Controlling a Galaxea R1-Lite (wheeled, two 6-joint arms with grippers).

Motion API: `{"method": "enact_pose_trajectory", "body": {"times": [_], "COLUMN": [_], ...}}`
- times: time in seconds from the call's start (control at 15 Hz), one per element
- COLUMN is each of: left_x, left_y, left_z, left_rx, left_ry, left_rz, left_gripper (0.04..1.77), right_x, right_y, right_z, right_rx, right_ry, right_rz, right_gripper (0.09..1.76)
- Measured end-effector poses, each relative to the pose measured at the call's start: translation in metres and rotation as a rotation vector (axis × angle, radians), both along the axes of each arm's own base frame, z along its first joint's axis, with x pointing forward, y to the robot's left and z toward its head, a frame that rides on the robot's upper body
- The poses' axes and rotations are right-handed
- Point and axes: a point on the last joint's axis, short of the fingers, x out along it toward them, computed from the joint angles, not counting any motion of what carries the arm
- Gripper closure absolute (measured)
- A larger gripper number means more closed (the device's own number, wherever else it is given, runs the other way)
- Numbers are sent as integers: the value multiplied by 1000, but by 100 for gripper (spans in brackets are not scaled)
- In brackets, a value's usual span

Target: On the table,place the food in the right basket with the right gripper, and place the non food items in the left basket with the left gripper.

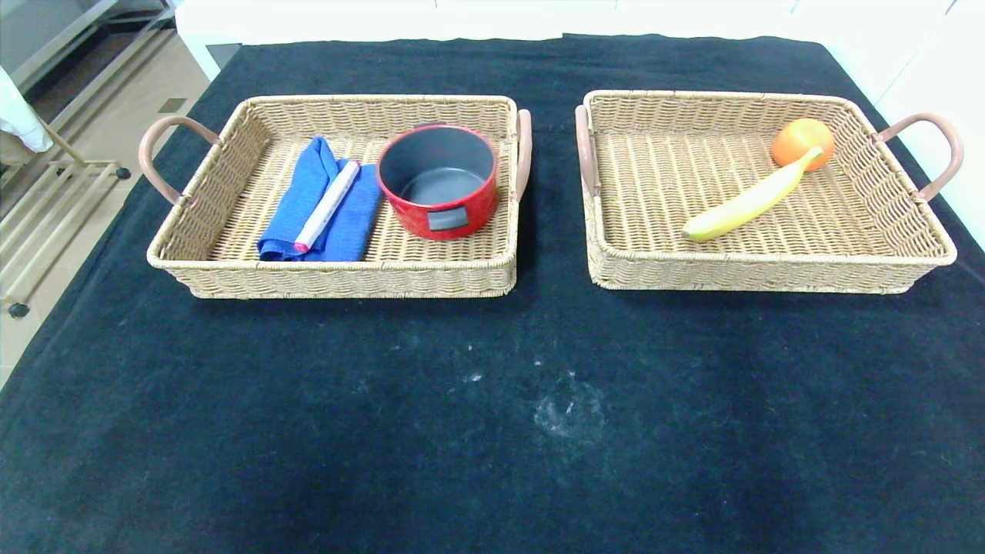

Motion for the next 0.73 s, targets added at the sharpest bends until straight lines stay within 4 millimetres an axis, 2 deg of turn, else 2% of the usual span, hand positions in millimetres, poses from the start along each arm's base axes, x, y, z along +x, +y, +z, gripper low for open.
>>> {"method": "enact_pose_trajectory", "body": {"times": [0.2, 0.33, 0.53, 0.73], "left_x": [-14, -13, 8, 38], "left_y": [0, 1, 3, 4], "left_z": [-23, -36, -49, -81], "left_rx": [11, 7, -23, -32], "left_ry": [-56, -100, -223, -225], "left_rz": [7, 26, 132, 183], "left_gripper": [10, 10, 10, 10], "right_x": [-14, -14, 6, 33], "right_y": [0, 0, 0, 1], "right_z": [-24, -25, -40, -78], "right_rx": [-39, -18, -12, -30], "right_ry": [-84, -222, -334, -288], "right_rz": [-22, -28, -28, -14], "right_gripper": [14, 14, 14, 14]}}
